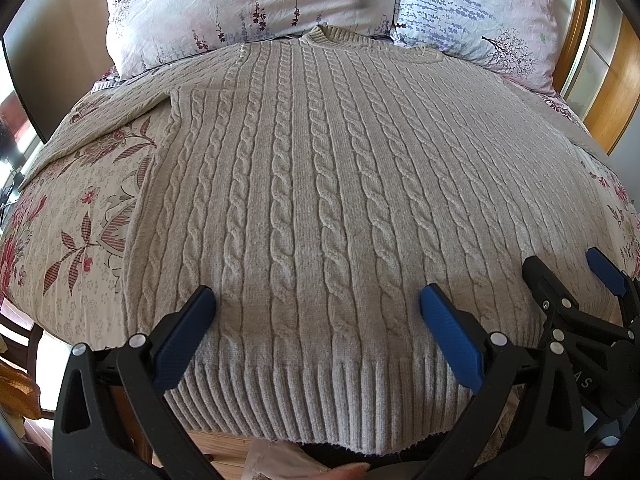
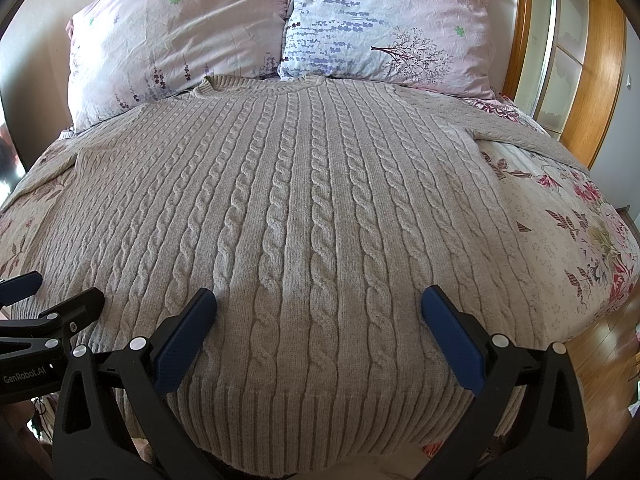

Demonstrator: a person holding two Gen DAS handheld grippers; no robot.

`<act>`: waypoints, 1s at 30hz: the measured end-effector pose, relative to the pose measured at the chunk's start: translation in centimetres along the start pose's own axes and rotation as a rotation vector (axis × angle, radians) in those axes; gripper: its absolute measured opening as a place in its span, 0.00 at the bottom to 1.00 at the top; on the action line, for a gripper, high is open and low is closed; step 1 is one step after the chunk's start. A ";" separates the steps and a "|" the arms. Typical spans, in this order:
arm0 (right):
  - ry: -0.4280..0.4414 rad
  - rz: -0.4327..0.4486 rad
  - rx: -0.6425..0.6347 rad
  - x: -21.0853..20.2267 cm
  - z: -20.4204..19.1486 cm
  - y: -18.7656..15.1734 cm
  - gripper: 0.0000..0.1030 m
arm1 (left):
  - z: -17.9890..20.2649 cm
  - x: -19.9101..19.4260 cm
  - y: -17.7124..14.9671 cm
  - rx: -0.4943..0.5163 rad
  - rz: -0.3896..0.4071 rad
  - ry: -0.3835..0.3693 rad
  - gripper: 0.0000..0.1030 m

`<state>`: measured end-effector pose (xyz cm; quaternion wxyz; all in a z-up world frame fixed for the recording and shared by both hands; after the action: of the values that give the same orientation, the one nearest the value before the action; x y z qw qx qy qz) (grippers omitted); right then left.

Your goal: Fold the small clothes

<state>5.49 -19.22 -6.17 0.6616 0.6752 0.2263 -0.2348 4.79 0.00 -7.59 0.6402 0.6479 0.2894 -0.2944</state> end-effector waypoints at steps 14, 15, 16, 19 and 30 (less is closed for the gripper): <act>0.000 0.000 0.000 0.0 0.0 0.0 0.99 | 0.0 0.0 0.0 0.000 0.000 0.000 0.98; 0.000 0.000 0.000 0.0 0.0 0.0 0.99 | 0.0 0.0 0.0 0.000 0.000 0.000 0.98; 0.000 0.000 0.000 0.0 0.0 0.0 0.99 | 0.0 0.0 0.0 0.000 0.000 0.000 0.98; 0.000 0.000 0.000 0.0 0.0 0.0 0.99 | 0.0 0.0 0.0 0.000 0.000 0.000 0.98; 0.005 -0.001 -0.008 0.3 -0.1 -0.1 0.99 | 0.0 0.0 0.0 0.002 0.000 0.002 0.98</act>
<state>5.65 -19.14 -6.40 0.6638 0.6729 0.2292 -0.2327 4.78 0.00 -7.59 0.6392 0.6487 0.2897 -0.2943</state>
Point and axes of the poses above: each gripper's, at about its wrist camera, not at the fingertips, and x roughly the way its jaws point, z to its right, y to its top, the point moved 9 cm from there along x, roughly the way its jaws point, and after that the axes turned 9 degrees about z, right-handed, at the moved point
